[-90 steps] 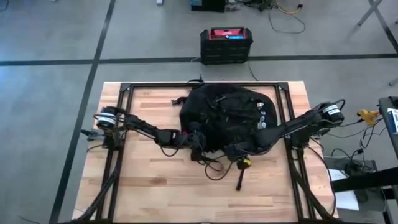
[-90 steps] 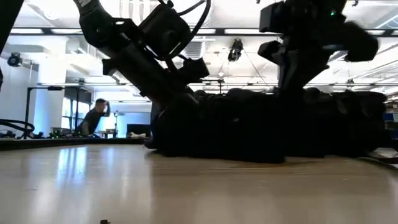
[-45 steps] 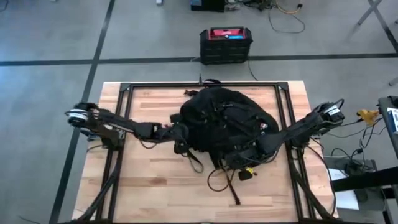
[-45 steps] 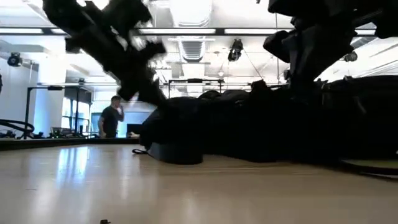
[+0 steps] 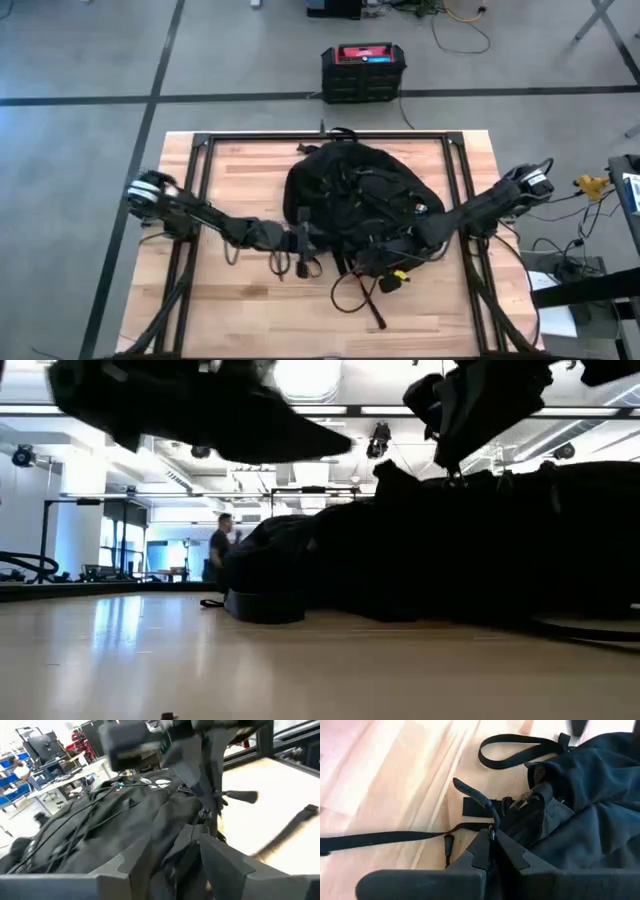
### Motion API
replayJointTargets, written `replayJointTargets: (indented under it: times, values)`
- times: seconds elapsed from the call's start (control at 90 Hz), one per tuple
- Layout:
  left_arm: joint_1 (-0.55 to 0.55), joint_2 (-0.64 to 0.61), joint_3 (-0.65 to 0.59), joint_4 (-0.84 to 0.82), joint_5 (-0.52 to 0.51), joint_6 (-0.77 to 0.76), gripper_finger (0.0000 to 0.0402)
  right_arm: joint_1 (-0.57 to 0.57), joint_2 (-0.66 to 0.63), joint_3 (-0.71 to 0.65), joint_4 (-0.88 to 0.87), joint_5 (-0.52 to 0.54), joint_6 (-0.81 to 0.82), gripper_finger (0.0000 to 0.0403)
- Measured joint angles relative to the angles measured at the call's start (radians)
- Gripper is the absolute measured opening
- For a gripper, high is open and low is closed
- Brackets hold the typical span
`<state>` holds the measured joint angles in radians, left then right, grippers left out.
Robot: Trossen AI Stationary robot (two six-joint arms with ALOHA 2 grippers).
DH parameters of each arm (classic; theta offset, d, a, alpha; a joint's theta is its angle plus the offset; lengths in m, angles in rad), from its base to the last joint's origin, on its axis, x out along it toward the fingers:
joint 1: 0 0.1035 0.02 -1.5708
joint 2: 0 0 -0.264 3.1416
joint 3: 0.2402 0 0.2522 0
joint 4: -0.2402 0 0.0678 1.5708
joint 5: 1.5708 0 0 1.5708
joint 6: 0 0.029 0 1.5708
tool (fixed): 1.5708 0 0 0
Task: Unpack backpack
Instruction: Open the black backpack
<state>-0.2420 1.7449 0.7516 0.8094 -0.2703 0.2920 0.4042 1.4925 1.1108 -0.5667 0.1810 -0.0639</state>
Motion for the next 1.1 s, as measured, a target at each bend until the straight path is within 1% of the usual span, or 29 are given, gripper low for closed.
replayJointTargets:
  times: [0.067, 0.122, 0.211, 0.322, 0.433, 0.5, 0.556, 0.622, 0.7, 0.767, 0.789, 0.856, 0.989, 1.044, 1.1]
  values:
    - [0.000, 0.063, 0.073, -0.054, 0.001, 0.012, 0.0174, 0.003, 0.000, 0.003, -0.003, 0.000, 0.002, 0.0000]
    - [-0.002, 0.105, 0.136, -0.133, 0.016, 0.014, 0.0184, 0.004, 0.000, 0.003, -0.011, 0.001, 0.013, 0.0000]
    - [-0.005, 0.140, 0.228, -0.261, 0.037, 0.014, 0.0200, 0.004, 0.000, -0.003, -0.011, 0.002, 0.019, 0.0000]
    - [-0.005, 0.172, 0.315, -0.368, 0.042, 0.013, 0.0214, 0.004, 0.000, -0.006, -0.020, 0.003, 0.019, 0.0000]
    - [-0.003, 0.200, 0.355, -0.411, -0.010, 0.013, 0.0218, 0.004, 0.000, -0.007, -0.021, 0.004, 0.018, 0.0000]
    - [0.002, 0.210, 0.366, -0.425, -0.054, 0.010, 0.0214, 0.004, 0.000, -0.007, -0.023, 0.006, 0.018, 0.0000]
    - [0.005, 0.212, 0.367, -0.428, -0.086, 0.006, 0.0201, 0.004, 0.000, -0.007, -0.025, 0.007, 0.019, 0.0000]
    - [0.006, 0.213, 0.367, -0.429, -0.112, -0.001, 0.0168, 0.004, 0.000, -0.007, -0.027, 0.010, 0.019, 0.0000]
    - [0.007, 0.213, 0.367, -0.433, -0.126, -0.009, 0.0106, 0.004, 0.000, -0.007, -0.027, 0.011, 0.018, 0.0000]
    - [0.007, 0.212, 0.367, -0.457, -0.127, -0.010, 0.0041, 0.008, 0.000, -0.007, -0.032, 0.017, 0.018, 0.0000]
    - [0.007, 0.211, 0.367, -0.470, -0.129, -0.011, 0.0027, 0.010, 0.000, -0.007, -0.033, 0.019, 0.018, 0.0000]
    - [0.007, 0.206, 0.369, -0.527, -0.165, -0.020, 0.0019, 0.022, 0.000, -0.007, -0.043, 0.022, 0.024, 0.0000]
    - [0.005, 0.198, 0.355, -0.656, -0.317, -0.044, 0.0018, 0.058, 0.000, -0.007, -0.083, 0.024, 0.068, 0.0000]
    - [0.007, 0.182, 0.333, -0.669, -0.348, -0.046, 0.0017, 0.073, 0.000, -0.009, -0.091, 0.036, 0.094, 0.0000]
    - [0.011, 0.154, 0.304, -0.677, -0.355, -0.055, 0.0017, 0.092, 0.000, -0.009, -0.107, 0.035, 0.126, 0.0000]
